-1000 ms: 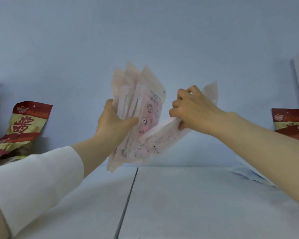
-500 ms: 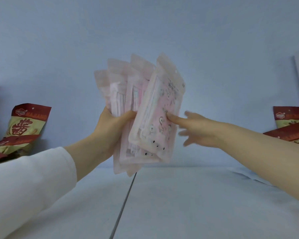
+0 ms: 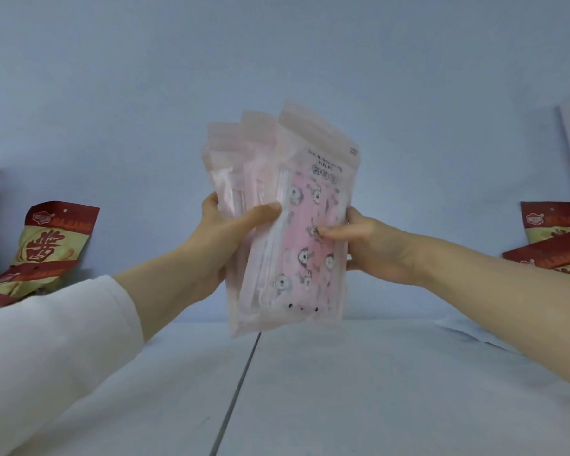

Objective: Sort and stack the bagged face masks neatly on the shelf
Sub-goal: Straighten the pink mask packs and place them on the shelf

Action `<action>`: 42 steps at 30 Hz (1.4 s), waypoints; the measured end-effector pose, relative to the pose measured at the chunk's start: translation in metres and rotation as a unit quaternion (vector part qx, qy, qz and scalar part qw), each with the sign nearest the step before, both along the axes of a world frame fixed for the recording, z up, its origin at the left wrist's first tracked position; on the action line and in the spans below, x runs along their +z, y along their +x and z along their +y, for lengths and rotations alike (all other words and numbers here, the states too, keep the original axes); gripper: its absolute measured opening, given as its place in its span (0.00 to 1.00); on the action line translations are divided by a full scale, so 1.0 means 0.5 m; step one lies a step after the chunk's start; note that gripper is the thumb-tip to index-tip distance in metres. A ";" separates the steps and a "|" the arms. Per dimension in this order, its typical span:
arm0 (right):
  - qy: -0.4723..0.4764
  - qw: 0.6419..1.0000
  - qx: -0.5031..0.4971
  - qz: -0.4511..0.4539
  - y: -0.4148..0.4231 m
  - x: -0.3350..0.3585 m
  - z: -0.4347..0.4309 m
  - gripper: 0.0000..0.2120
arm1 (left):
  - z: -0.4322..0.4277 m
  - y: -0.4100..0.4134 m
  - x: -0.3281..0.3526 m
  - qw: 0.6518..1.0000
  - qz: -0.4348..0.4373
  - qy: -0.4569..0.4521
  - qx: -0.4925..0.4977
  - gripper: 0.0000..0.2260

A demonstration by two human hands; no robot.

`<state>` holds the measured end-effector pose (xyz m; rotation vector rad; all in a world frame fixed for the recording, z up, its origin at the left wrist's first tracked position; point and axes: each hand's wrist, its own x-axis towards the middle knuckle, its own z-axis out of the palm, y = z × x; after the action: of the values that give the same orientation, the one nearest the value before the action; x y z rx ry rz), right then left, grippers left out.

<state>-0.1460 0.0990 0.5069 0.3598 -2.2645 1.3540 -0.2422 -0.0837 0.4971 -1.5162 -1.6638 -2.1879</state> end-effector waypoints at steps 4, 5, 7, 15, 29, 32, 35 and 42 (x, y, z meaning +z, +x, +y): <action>-0.022 0.996 0.079 -0.037 -0.024 -0.033 -0.007 0.43 | 0.014 -0.008 -0.031 0.999 -0.052 -0.007 -0.015 0.46; -0.031 0.994 0.093 -0.044 -0.031 -0.044 -0.008 0.45 | 0.017 -0.005 -0.040 0.998 -0.054 -0.021 -0.025 0.48; -0.048 0.994 0.092 -0.037 -0.039 -0.058 -0.013 0.41 | 0.021 -0.004 -0.054 0.997 -0.055 -0.033 -0.030 0.48; 0.284 0.944 -0.169 -0.021 0.076 0.089 0.005 0.36 | 0.009 0.008 0.013 0.989 -0.004 0.116 0.089 0.57; 0.446 0.810 -0.315 -0.213 0.099 0.075 0.034 0.38 | 0.055 -0.031 -0.076 0.978 0.073 -0.194 0.030 0.31; 0.421 0.819 -0.346 -0.178 0.108 0.042 0.081 0.41 | 0.059 -0.016 -0.079 0.982 -0.001 -0.187 0.011 0.29; 0.381 0.847 -0.343 -0.141 0.086 -0.003 0.102 0.30 | 0.071 -0.011 -0.077 0.976 -0.058 -0.207 0.032 0.24; 0.422 0.825 -0.355 -0.123 0.042 -0.019 0.117 0.42 | 0.070 -0.033 -0.092 0.953 -0.055 -0.298 0.026 0.30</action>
<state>-0.1251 0.1575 0.4973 -0.4041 -2.6791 -0.0254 -0.2585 -0.0486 0.4511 -1.4280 -2.5320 -1.8592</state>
